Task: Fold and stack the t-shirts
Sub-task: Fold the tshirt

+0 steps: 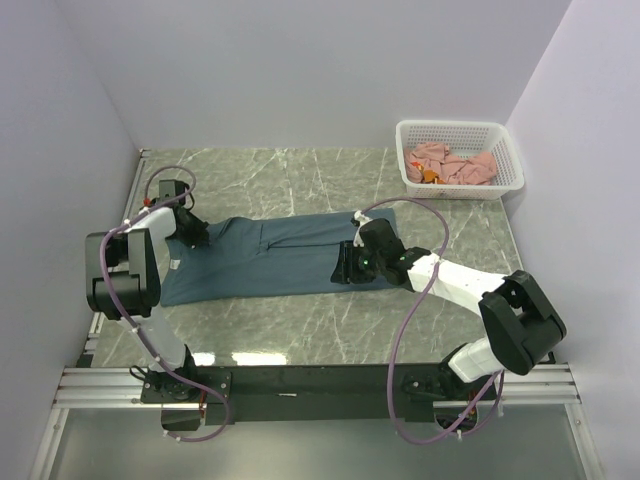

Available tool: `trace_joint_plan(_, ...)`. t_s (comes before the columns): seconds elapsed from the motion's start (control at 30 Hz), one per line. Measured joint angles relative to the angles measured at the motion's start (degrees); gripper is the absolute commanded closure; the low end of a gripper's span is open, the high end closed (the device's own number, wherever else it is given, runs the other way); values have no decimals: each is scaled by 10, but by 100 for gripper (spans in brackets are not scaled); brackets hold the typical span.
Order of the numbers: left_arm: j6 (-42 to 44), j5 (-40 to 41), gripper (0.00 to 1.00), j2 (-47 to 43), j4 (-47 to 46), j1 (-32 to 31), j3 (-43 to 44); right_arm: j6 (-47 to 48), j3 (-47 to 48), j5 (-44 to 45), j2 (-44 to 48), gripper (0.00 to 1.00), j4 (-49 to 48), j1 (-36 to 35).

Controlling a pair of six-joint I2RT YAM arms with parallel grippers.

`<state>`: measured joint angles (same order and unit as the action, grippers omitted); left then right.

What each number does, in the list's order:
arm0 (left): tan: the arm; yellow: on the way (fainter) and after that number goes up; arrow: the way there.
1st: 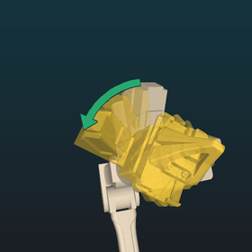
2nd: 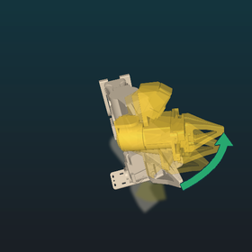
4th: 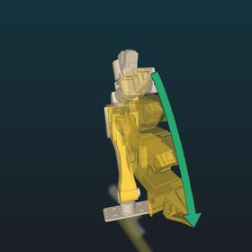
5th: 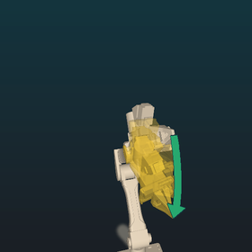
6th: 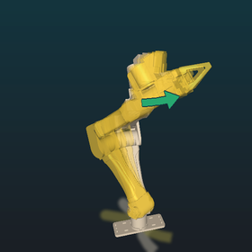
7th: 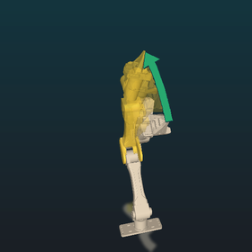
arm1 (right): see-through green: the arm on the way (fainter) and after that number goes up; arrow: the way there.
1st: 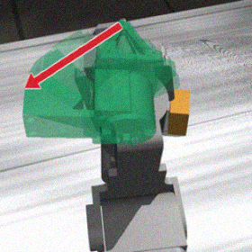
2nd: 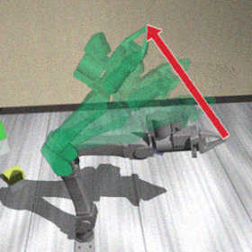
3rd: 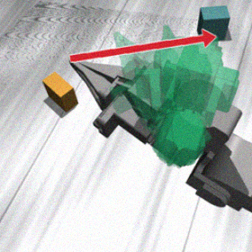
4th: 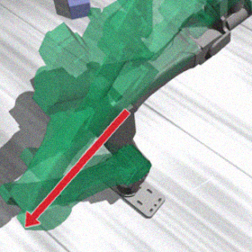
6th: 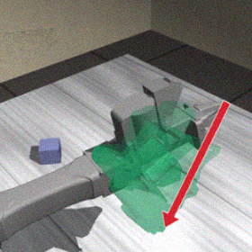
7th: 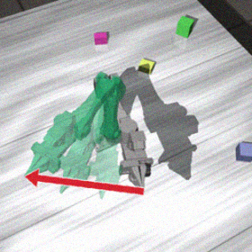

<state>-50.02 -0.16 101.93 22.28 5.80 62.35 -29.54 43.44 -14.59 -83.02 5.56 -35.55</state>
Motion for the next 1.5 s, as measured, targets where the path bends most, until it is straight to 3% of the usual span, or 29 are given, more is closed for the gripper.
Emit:
trace_joint_plan(0.57, 97, 66, 99, -65, 88, 0, 31, 8, 0, 5, 19, 51, 7, 0)
trace_joint_plan(1.17, 150, 73, 99, -37, 117, 33, 29, 16, 0, 19, 42, 51, 56, 0)
trace_joint_plan(1.43, 151, 66, 78, -26, 124, 35, 35, 15, 0, 21, 42, 51, 59, 0)
trace_joint_plan(1.5, 152, 60, 68, -23, 123, 33, 40, 15, 0, 21, 42, 51, 59, 0)
